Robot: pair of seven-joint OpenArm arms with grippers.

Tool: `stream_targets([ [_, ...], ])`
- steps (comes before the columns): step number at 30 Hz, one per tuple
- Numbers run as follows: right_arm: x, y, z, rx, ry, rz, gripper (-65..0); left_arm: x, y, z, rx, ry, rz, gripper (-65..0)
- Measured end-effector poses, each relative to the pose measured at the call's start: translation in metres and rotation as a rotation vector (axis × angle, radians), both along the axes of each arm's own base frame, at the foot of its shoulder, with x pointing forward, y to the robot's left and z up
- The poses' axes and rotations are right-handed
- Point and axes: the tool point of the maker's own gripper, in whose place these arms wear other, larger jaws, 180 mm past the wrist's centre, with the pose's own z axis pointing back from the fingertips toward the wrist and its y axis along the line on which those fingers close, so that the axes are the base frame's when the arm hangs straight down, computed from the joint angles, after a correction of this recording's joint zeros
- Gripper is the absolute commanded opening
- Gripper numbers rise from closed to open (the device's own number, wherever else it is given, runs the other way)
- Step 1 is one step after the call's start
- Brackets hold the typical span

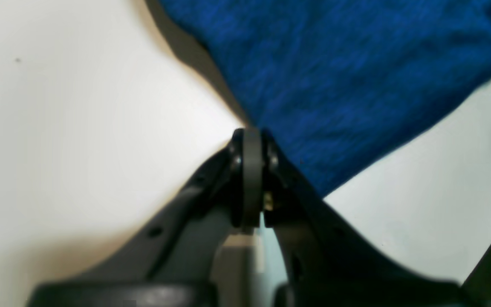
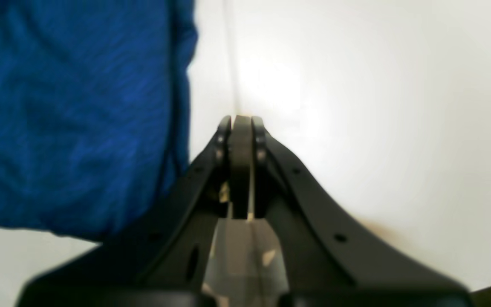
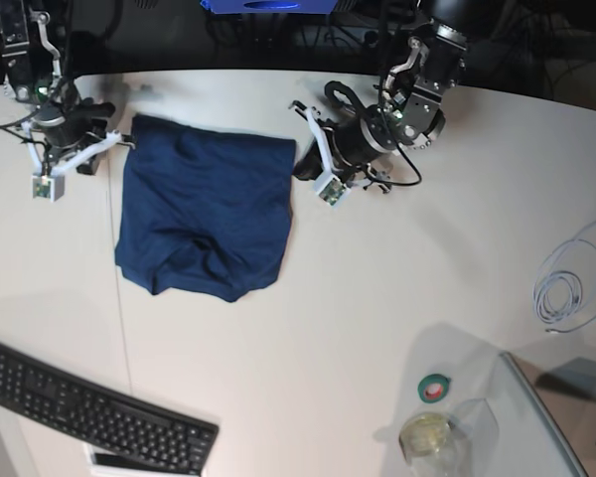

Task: Layout the t-shirt on the table in an organized manner, then fold the t-shirt properly
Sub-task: 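Smooth the shirt's edges with both grippers to square the stack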

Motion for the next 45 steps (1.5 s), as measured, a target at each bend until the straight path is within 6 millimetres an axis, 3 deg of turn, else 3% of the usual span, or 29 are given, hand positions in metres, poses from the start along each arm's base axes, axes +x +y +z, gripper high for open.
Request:
stream_targets([
  [4, 0.034, 0.007, 0.025, 0.01, -0.082, 0.024, -61.8, 0.021, 0.012, 0.034, 0.0, -0.108, 0.019, -65.0],
  [6, 0.061, 0.014, 0.032, 0.032, -0.098, 0.065, -53.9, 0.037, 0.018, 0.055, -0.013, -0.175, 0.065, -65.0],
  [9, 0.098, 0.018, 0.036, 0.051, -0.112, 0.11, -44.6, 0.041, 0.003, 0.07, -0.057, -0.207, 0.053, -65.0],
  [13, 0.128, 0.028, 0.02, 0.099, -0.078, 0.105, -45.8, 0.036, -0.029, 0.06, -0.111, -0.161, 0.054, -65.0],
  [15, 0.136, 0.027, 0.019, 0.097, -0.081, 0.123, -54.8, 0.026, -0.04, 0.05, -0.114, -0.126, 0.024, -65.0],
  [17, 0.138, 0.032, 0.022, 0.104, -0.095, 0.161, -65.0, 0.015, -0.042, 0.039, -0.104, -0.092, 0.001, -65.0],
  [22, 0.131, 0.047, 0.007, 0.145, -0.056, 0.177, -63.6, -0.001, -0.042, 0.014, -0.082, -0.019, -0.012, -65.0],
  [29, 0.136, 0.023, -0.028, 0.141, 0.052, 0.107, -63.6, 0.001, -0.036, 0.002, -0.082, 0.007, 0.003, -65.0],
  [34, 0.144, 0.02, -0.026, 0.135, 0.025, 0.095, -63.6, 0.001, -0.036, 0.002, -0.085, 0.008, 0.006, -65.0],
  [39, 0.145, 0.031, 0.004, 0.12, -0.073, 0.141, -63.6, 0.001, -0.034, 0.008, -0.066, -0.006, -0.006, -65.0],
  [43, 0.149, 0.042, 0.039, 0.116, -0.178, 0.179, -63.6, 0.013, -0.022, 0.038, -0.057, -0.101, -0.017, -65.0],
  [45, 0.145, 0.045, 0.047, 0.116, -0.2, 0.189, -63.6, 0.025, -0.016, 0.053, -0.062, -0.151, 0.006, -65.0],
])
